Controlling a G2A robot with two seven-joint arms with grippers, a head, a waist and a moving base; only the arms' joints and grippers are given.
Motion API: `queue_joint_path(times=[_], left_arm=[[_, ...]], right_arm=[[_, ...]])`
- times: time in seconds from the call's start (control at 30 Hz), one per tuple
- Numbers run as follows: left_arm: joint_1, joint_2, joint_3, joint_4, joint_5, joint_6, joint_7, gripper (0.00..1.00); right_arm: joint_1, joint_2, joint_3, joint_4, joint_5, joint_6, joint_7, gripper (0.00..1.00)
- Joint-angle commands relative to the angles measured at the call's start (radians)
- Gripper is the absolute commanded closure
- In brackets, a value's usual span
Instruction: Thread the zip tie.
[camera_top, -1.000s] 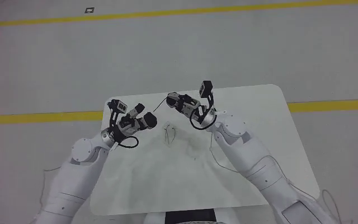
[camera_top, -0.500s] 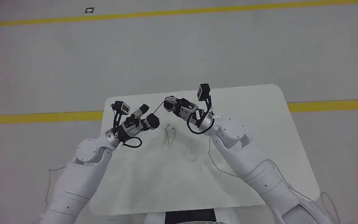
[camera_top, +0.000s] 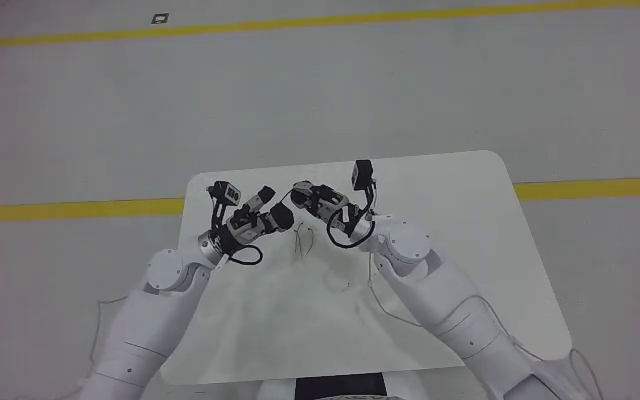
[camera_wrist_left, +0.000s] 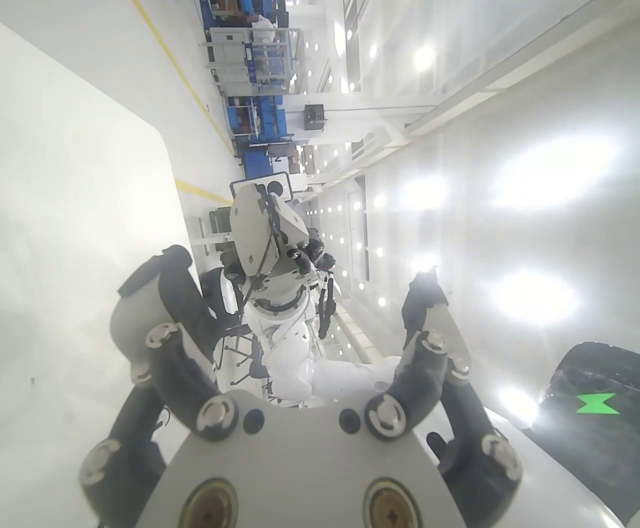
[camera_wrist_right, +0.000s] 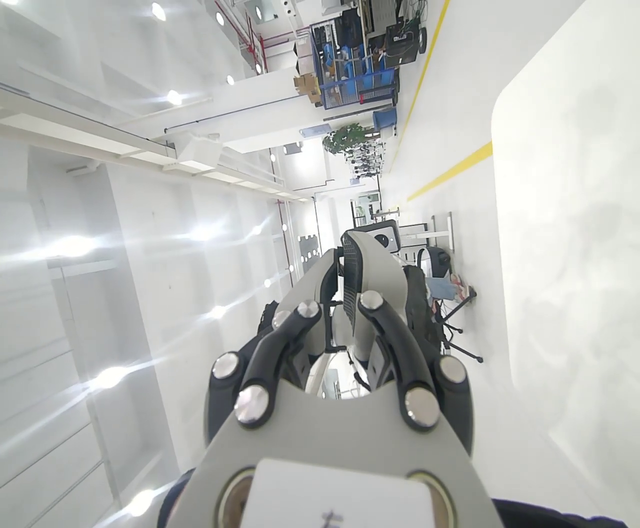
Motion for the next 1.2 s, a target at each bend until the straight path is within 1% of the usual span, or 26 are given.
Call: queue_joint_path(times=[0.0, 0.07, 0.17, 0.43, 0.47, 0.5, 0.53, 0.57, 0.63, 0.67, 0.83, 0.93, 1.17], left_arm=[[0.0, 0.0, 0.0, 0.0, 0.0, 0.0, 0.0, 0.0], [0.0, 0.0, 0.0, 0.0, 0.001, 0.002, 0.004, 0.0], [0.004, -0.001, 0.002, -0.006, 0.01, 0.008, 0.026, 0.0], [0.009, 0.0, -0.003, 0.0, 0.016, 0.013, 0.024, 0.0], [0.009, 0.0, -0.003, 0.0, 0.015, 0.014, 0.022, 0.04], [0.01, 0.0, -0.003, 0.002, 0.015, 0.017, 0.019, 0.11], [0.01, 0.0, -0.002, 0.002, 0.015, 0.019, 0.014, 0.26], [0.011, 0.0, -0.003, 0.004, 0.014, 0.019, 0.011, 0.37], [0.012, 0.0, -0.003, 0.007, 0.012, 0.02, 0.006, 0.52], [0.012, 0.0, -0.002, 0.008, 0.01, 0.02, 0.004, 0.56], [0.011, -0.001, 0.0, 0.016, 0.007, 0.021, -0.001, 0.68], [0.008, -0.002, 0.002, 0.022, 0.009, 0.029, 0.002, 0.7], [0.004, -0.003, 0.006, 0.027, 0.009, 0.038, 0.005, 0.78]], right_arm=[[0.0, 0.0, 0.0, 0.0, 0.0, 0.0, 0.0, 1.0], [0.0, 0.0, 0.0, 0.0, 0.0, 0.0, 0.0, 1.0], [-0.01, 0.001, -0.002, -0.009, -0.025, 0.007, -0.013, 1.0], [-0.025, 0.002, 0.006, -0.034, -0.078, 0.037, -0.04, 1.0], [-0.026, 0.002, 0.006, -0.036, -0.083, 0.039, -0.042, 1.0], [-0.028, 0.002, 0.007, -0.039, -0.092, 0.043, -0.044, 1.0], [-0.03, 0.002, 0.007, -0.041, -0.095, 0.045, -0.045, 1.0], [-0.032, 0.002, 0.008, -0.043, -0.097, 0.046, -0.046, 1.0], [-0.035, 0.002, 0.009, -0.046, -0.105, 0.049, -0.047, 1.0], [-0.036, 0.002, 0.009, -0.048, -0.107, 0.05, -0.048, 1.0], [-0.044, 0.001, 0.012, -0.054, -0.113, 0.055, -0.052, 1.0], [-0.046, 0.0, 0.013, -0.056, -0.116, 0.058, -0.053, 1.0], [-0.046, -0.001, 0.018, -0.056, -0.132, 0.066, -0.048, 1.0]])
